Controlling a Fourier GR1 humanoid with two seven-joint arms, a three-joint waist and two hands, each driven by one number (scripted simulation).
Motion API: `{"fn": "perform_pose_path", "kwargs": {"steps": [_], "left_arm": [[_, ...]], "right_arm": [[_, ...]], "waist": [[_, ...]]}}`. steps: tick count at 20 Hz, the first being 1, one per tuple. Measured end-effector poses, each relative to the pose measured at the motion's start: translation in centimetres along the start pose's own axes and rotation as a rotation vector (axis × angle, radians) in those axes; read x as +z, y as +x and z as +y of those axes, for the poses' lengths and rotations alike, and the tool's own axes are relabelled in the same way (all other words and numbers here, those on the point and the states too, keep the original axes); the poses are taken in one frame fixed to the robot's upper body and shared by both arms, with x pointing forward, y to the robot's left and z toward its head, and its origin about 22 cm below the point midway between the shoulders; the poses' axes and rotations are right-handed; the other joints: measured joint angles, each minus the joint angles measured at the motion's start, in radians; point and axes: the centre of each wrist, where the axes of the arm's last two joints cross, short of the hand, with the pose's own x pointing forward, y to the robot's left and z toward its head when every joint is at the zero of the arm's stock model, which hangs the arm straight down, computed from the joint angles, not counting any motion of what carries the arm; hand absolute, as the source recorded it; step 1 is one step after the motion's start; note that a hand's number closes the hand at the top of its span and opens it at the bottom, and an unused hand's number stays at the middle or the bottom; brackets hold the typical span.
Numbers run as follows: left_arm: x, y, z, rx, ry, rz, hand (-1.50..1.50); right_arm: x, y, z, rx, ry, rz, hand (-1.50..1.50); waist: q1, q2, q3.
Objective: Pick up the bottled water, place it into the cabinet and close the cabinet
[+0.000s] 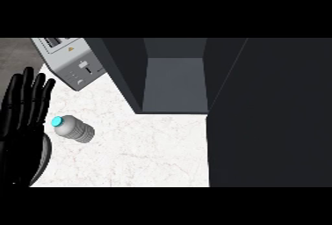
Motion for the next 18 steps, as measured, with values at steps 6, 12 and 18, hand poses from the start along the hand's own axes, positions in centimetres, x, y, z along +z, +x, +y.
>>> {"fn": "perform_pose_path", "kwargs": {"steps": [6, 12, 18], "left_arm": [[0.9, -0.3, 6.1, -0.025, -0.04, -0.005, -1.5], [2.5, -0.3, 7.9, 0.229, -0.002, 0.136, -1.5], [4.1, 3.0, 9.7, 0.313, 0.011, 0.181, -1.5]], "right_arm": [[2.4, 0.5, -0.1, 0.03, 0.005, 0.034, -1.5], [4.3, 2.3, 0.8, -0.098, 0.149, 0.133, -1.5], [5.0, 6.0, 1.7, -0.129, 0.188, 0.155, -1.5]], "waist": [[-0.011, -0.011, -0.016], [-0.009, -0.017, -0.02], [-0.008, -0.016, -0.02]]}}
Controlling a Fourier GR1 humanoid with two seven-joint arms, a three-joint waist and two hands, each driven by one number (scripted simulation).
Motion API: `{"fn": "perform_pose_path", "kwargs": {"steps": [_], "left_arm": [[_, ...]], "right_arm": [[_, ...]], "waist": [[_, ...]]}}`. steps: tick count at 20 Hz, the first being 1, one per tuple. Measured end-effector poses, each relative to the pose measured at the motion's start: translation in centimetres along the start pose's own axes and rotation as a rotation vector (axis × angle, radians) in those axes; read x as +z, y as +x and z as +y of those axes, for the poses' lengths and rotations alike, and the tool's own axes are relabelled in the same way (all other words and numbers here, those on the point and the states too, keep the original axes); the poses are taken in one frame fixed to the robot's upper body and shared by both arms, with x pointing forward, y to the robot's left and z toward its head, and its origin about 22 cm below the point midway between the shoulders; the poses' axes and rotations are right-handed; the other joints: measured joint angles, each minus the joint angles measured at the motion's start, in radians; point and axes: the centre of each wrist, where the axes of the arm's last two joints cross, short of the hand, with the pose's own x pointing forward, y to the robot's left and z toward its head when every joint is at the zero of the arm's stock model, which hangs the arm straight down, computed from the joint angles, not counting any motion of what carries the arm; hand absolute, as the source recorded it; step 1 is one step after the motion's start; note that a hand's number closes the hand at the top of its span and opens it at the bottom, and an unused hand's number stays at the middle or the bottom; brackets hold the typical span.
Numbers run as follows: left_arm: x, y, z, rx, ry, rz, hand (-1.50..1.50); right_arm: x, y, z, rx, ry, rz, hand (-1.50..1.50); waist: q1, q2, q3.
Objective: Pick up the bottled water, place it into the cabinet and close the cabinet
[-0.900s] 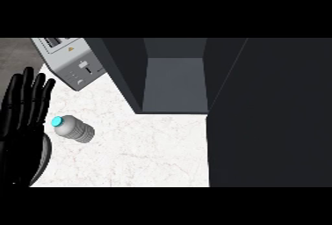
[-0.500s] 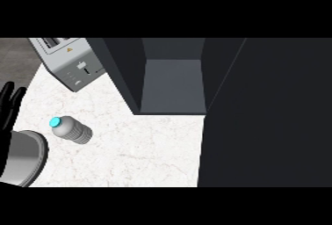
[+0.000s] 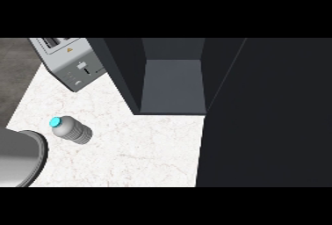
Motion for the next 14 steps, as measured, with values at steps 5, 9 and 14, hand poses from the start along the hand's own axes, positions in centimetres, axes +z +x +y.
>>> {"fn": "perform_pose_path", "kwargs": {"steps": [5, 9, 14], "left_arm": [[1.0, 2.4, -0.8, 0.016, 0.02, 0.014, -1.5], [1.2, 2.6, -0.6, 0.015, 0.048, 0.048, -1.5], [1.4, 2.8, -0.4, 0.014, 0.07, 0.079, -1.5]], "right_arm": [[0.2, 1.4, 1.1, -0.02, 0.014, 0.023, -1.5], [-0.1, 1.7, 1.7, -0.036, 0.021, 0.035, -1.5], [-0.4, 1.9, 2.5, -0.068, 0.025, 0.048, -1.5]], "waist": [[-0.002, 0.001, 0.0], [-0.004, 0.002, 0.0], [-0.004, 0.002, 0.0]]}}
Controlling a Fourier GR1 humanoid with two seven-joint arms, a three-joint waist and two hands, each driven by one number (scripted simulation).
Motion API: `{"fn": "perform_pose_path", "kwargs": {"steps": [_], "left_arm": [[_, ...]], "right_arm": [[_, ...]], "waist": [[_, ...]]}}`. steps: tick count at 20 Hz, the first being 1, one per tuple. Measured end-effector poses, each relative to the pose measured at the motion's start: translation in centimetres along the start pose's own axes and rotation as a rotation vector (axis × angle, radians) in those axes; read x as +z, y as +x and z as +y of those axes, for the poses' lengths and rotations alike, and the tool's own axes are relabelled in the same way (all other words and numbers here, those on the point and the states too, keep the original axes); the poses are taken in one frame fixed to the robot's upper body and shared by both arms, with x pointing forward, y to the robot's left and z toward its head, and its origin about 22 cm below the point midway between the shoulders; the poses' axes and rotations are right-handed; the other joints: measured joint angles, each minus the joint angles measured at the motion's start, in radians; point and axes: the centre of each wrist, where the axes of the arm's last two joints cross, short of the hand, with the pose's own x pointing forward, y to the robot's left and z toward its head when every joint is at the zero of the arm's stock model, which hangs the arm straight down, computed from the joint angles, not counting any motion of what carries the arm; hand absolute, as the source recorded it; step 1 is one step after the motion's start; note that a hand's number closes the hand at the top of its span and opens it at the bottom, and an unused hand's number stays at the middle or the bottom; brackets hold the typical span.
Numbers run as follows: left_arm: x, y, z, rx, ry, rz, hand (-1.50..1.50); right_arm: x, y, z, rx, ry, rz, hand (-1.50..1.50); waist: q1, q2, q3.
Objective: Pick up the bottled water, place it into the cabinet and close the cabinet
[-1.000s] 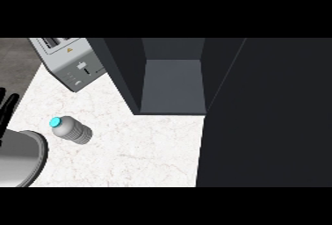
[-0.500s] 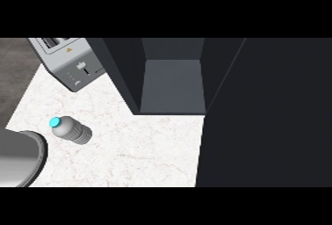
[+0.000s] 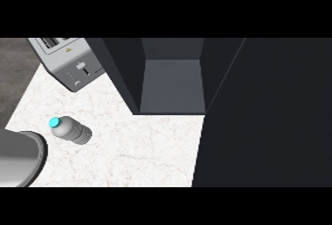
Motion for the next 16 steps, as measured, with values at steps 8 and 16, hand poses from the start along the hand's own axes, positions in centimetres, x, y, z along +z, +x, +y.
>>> {"fn": "perform_pose_path", "kwargs": {"steps": [8, 16], "left_arm": [[-0.2, 0.2, 0.3, -0.006, 0.012, 0.008, -1.5], [-0.7, -0.8, -0.2, -0.049, 0.017, -0.008, -1.5]], "right_arm": [[-0.1, 0.5, 0.6, -0.023, 0.003, 0.015, -1.5], [-0.5, 0.9, 0.7, -0.009, 0.0, 0.025, -1.5]], "waist": [[-0.005, -0.001, 0.0], [-0.01, 0.0, 0.0]]}}
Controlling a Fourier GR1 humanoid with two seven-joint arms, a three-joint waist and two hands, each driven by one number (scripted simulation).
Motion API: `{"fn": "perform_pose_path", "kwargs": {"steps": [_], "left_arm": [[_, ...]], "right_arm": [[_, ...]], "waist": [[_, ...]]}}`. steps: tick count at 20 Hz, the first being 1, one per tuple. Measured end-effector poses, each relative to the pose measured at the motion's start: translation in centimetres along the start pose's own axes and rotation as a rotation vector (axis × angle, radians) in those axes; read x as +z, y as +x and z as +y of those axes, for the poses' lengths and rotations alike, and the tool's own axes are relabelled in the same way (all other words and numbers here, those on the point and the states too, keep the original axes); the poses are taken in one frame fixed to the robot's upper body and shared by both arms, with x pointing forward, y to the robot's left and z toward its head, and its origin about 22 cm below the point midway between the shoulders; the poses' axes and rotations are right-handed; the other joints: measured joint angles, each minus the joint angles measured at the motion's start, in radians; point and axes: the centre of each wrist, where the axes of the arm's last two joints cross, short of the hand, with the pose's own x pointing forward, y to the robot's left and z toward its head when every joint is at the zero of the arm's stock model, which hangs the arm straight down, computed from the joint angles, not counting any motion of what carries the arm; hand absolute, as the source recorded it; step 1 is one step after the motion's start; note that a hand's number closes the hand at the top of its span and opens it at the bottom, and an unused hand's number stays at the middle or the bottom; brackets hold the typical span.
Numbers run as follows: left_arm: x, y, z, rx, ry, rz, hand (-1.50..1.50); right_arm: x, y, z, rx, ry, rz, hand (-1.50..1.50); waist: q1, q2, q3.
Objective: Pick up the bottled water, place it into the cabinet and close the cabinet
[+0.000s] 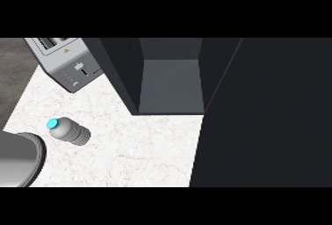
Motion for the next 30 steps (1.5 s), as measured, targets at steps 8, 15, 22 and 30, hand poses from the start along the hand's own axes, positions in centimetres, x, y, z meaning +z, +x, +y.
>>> {"fn": "perform_pose_path", "kwargs": {"steps": [8, 15, 22, 30], "left_arm": [[-1.7, -1.6, 1.1, -0.014, 0.03, 0.027, -1.5], [-3.7, -5.3, 2.8, -0.052, 0.077, 0.066, -1.5], [-4.8, -10.1, 4.7, -0.097, 0.104, 0.117, -1.5], [-4.9, -15.4, 7.2, -0.101, 0.103, 0.156, -1.5]], "right_arm": [[-0.1, 0.1, 0.6, -0.014, 0.011, 0.006, -1.5], [-0.5, 0.4, 0.7, -0.006, 0.013, 0.005, -1.5], [-0.6, 0.7, 1.0, -0.002, 0.024, 0.008, -1.5], [-0.6, 0.8, 0.9, 0.014, 0.023, 0.013, -1.5]], "waist": [[-0.001, 0.001, 0.0], [-0.003, 0.002, -0.001], [-0.007, 0.002, -0.001], [-0.008, 0.002, -0.001]]}}
